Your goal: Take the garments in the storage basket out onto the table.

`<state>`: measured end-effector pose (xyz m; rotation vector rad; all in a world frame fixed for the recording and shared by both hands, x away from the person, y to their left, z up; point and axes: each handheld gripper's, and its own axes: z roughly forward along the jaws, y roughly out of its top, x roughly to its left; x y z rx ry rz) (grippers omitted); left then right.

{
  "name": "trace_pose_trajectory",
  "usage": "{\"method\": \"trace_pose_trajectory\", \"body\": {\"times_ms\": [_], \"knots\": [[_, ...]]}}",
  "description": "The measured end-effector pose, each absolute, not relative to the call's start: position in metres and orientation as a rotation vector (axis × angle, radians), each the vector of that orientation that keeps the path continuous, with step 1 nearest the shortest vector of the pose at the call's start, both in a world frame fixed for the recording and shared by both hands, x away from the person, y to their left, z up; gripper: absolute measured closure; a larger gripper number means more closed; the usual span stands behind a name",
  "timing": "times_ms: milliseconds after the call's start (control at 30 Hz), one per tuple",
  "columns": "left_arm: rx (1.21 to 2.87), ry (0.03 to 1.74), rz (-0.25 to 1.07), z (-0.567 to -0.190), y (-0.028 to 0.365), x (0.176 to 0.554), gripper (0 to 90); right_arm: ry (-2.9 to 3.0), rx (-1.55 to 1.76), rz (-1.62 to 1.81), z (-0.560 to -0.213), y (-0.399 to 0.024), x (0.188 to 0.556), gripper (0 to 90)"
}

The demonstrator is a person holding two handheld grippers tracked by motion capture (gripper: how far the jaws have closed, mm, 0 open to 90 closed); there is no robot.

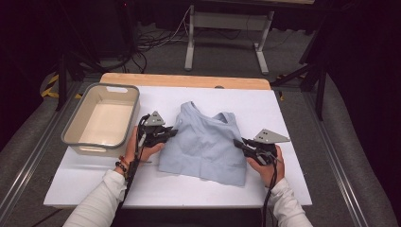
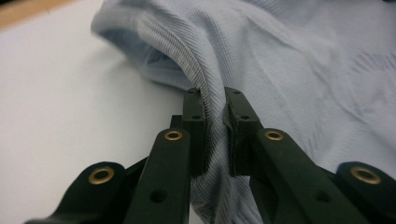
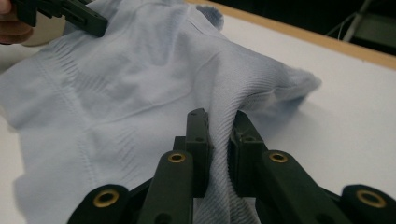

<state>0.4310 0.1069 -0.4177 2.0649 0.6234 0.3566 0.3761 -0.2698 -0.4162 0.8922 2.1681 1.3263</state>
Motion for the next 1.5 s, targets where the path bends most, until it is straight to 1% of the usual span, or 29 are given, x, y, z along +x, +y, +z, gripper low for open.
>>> {"method": "trace_pose_trajectory", "body": {"times_ms": [100, 200, 233, 333, 367, 400, 533, 600, 633, 700, 767, 800, 833, 867, 933, 1000, 1133, 1167, 1300, 1333, 1367, 1433, 1467, 1500], "knots": [[2.106, 0.536, 0.384, -0.41, 0.105, 0.411, 80.9, 2.192, 0.792, 1.321, -0.409, -0.265, 0.361, 79.9], [2.139, 0.474, 0.386, -0.412, 0.106, 0.394, 80.9, 2.256, 0.686, 1.301, -0.409, -0.257, 0.347, 79.7], [2.168, 0.436, 0.377, -0.414, 0.108, 0.384, 80.9, 2.305, 0.641, 1.285, -0.413, -0.252, 0.34, 79.7], [2.207, 0.406, 0.369, -0.419, 0.108, 0.374, 80.9, 2.358, 0.607, 1.252, -0.42, -0.247, 0.335, 79.7], [2.247, 0.384, 0.363, -0.426, 0.107, 0.367, 80.9, 2.414, 0.589, 1.215, -0.429, -0.243, 0.331, 79.5], [2.247, 0.384, 0.363, -0.426, 0.107, 0.367, 80.9, 2.414, 0.589, 1.215, -0.429, -0.243, 0.331, 79.5], [2.341, 0.364, 0.354, -0.444, 0.101, 0.362, 80.9, 2.499, 0.582, 1.175, -0.444, -0.236, 0.325, 78.1], [2.362, 0.362, 0.335, -0.45, 0.098, 0.363, 80.9, 2.528, 0.559, 1.127, -0.449, -0.232, 0.324, 76.0], [2.358, 0.36, 0.33, -0.45, 0.098, 0.364, 80.9, 2.526, 0.555, 1.122, -0.45, -0.23, 0.324, 73.0], [2.358, 0.358, 0.326, -0.449, 0.099, 0.366, 80.9, 2.521, 0.566, 1.14, -0.449, -0.23, 0.325, 68.4], [2.361, 0.37, 0.307, -0.45, 0.1, 0.366, 80.9, 2.494, 0.588, 1.183, -0.444, -0.235, 0.327, 61.2], [2.361, 0.366, 0.306, -0.45, 0.1, 0.366, 80.9, 2.494, 0.588, 1.183, -0.444, -0.235, 0.327, 61.2], [2.359, 0.359, 0.306, -0.45, 0.1, 0.366, 80.9, 2.462, 0.603, 1.214, -0.437, -0.239, 0.327, 54.7], [2.359, 0.359, 0.306, -0.45, 0.1, 0.366, 81.0, 2.462, 0.603, 1.214, -0.437, -0.239, 0.327, 54.7], [2.363, 0.357, 0.301, -0.449, 0.1, 0.367, 80.9, 2.419, 0.646, 1.249, -0.427, -0.246, 0.328, 46.9], [2.366, 0.363, 0.293, -0.449, 0.101, 0.367, 81.0, 2.385, 0.676, 1.253, -0.421, -0.252, 0.33, 44.1], [2.383, 0.349, 0.287, -0.445, 0.104, 0.366, 81.1, 2.314, 0.733, 1.307, -0.408, -0.264, 0.332, 43.8], [2.388, 0.34, 0.281, -0.444, 0.105, 0.365, 81.1, 2.292, 0.75, 1.331, -0.4, -0.269, 0.335, 42.6], [2.383, 0.344, 0.266, -0.443, 0.109, 0.365, 81.1, 2.254, 0.798, 1.333, -0.391, -0.274, 0.34, 42.0], [2.386, 0.346, 0.265, -0.443, 0.109, 0.365, 81.0, 2.245, 0.821, 1.332, -0.389, -0.276, 0.344, 42.4], [2.385, 0.344, 0.263, -0.443, 0.109, 0.365, 81.0, 2.232, 0.884, 1.317, -0.386, -0.276, 0.358, 44.1], [2.388, 0.343, 0.253, -0.443, 0.107, 0.365, 80.9, 2.239, 0.919, 1.327, -0.385, -0.273, 0.372, 44.3], [2.388, 0.343, 0.253, -0.443, 0.107, 0.365, 80.9, 2.239, 0.919, 1.327, -0.385, -0.273, 0.372, 44.3], [2.386, 0.343, 0.253, -0.444, 0.107, 0.366, 80.9, 2.24, 0.935, 1.314, -0.385, -0.269, 0.38, 44.8]]}}
